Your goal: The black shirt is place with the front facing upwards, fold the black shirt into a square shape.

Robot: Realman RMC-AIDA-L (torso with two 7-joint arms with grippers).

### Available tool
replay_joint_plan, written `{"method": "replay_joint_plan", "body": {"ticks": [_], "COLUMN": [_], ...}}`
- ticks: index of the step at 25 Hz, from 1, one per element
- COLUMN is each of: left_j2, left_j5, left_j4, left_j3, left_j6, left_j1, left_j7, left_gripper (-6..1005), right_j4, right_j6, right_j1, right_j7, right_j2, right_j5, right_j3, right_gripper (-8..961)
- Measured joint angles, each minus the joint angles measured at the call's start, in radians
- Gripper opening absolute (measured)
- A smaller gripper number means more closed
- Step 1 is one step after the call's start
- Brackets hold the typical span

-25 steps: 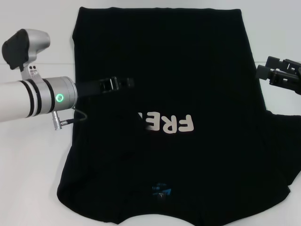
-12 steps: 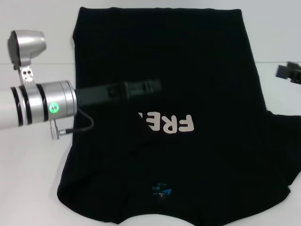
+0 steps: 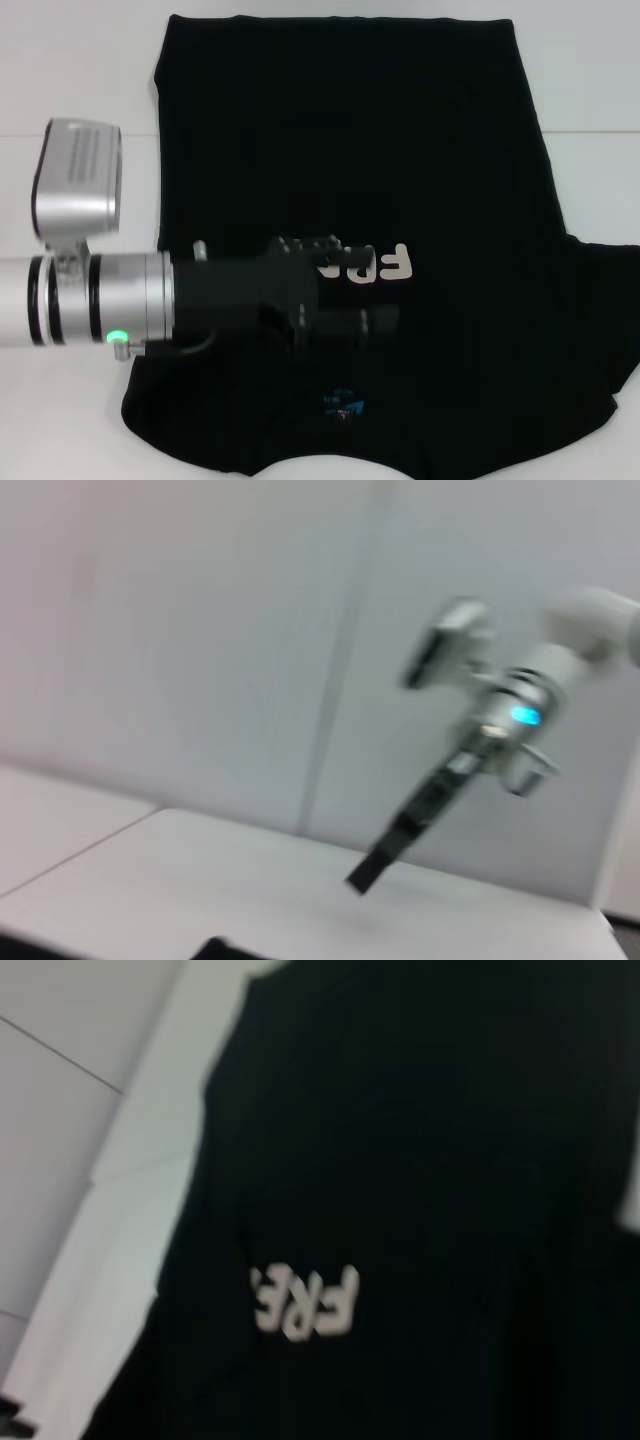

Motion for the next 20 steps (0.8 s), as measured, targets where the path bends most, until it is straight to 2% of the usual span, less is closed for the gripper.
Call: {"method": "replay_joint_plan", "body": {"ticks": [3, 8, 13, 20], "left_j2": [-0.004, -0.002, -0.003, -0.004], "left_j5": [0.001, 0.002, 0.002, -0.006], "left_j4": [0.006, 0.007, 0.008, 0.007], "left_j3": [0.034, 0.114, 0.132, 0.122], "left_j6": [0.031, 0.005, -0.025, -0.042], "left_j1": [0.01, 0.011, 0.007, 0.008], "left_j7": [0.099, 0.189, 0.21, 0.211], "left_gripper": [766, 767, 767, 767], "right_j4": [0.008, 0.048, 0.077, 0.186], "right_j6": [-0.019, -0.032, -0.006, 0.114], "right_j1": [-0.008, -0.019, -0.021, 0.006], "right_j7": [0.05, 0.135, 0.175, 0.179], "right_j2": [-0.014, -0.039, -0.038, -0.038], "right_j5": [-0.039, -0.095, -0.111, -0.155], "right_j3": [0.001, 0.002, 0.001, -0.018], "right_gripper": [881, 881, 882, 882]}}
